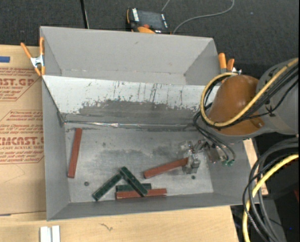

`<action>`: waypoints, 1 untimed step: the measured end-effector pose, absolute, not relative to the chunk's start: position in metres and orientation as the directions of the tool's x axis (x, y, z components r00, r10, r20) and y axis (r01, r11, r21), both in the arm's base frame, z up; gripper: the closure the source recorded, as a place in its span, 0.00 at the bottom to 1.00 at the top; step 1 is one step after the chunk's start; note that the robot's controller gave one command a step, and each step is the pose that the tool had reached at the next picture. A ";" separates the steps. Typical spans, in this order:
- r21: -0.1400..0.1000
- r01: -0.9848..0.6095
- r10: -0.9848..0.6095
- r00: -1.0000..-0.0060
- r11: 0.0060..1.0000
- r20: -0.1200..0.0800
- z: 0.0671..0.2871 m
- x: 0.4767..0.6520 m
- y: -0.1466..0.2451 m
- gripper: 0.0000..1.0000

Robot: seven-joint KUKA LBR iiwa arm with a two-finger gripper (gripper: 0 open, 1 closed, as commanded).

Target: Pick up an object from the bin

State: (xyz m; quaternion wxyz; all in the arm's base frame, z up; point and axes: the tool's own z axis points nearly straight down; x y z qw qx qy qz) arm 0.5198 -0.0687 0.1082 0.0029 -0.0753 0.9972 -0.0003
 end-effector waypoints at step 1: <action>0.000 -0.177 -0.177 -0.984 0.984 -0.002 0.119 0.513 -0.075 1.00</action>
Offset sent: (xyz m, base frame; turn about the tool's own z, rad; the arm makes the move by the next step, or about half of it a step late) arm -0.0067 -0.0065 0.0105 -0.0269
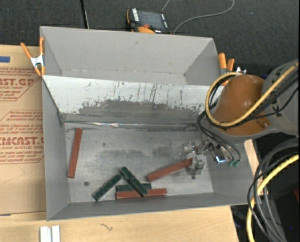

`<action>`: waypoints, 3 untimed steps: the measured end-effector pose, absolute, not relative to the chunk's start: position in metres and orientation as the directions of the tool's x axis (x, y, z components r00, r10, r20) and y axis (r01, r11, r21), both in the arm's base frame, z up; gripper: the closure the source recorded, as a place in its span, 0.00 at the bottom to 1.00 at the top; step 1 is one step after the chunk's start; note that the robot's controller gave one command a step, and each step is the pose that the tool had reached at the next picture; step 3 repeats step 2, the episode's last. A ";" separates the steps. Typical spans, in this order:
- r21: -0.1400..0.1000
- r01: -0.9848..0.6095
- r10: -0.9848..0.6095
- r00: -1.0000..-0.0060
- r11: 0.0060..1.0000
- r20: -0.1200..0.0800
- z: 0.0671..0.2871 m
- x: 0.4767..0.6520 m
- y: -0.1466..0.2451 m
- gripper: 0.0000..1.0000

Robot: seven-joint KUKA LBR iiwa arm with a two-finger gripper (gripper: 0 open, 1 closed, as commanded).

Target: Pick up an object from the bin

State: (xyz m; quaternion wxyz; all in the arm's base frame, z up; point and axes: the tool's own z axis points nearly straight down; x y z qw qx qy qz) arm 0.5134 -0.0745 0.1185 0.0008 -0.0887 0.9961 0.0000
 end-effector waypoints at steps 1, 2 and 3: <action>-0.001 -0.298 -0.298 -0.955 0.955 -0.004 0.115 0.496 -0.068 1.00; -0.004 -0.688 -0.688 -0.726 0.726 -0.005 0.241 0.536 -0.117 1.00; -0.004 -0.688 -0.688 -0.726 0.726 -0.005 0.241 0.536 -0.117 1.00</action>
Offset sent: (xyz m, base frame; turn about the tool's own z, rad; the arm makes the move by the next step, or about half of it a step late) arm -0.0187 0.0055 -0.0030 -0.1251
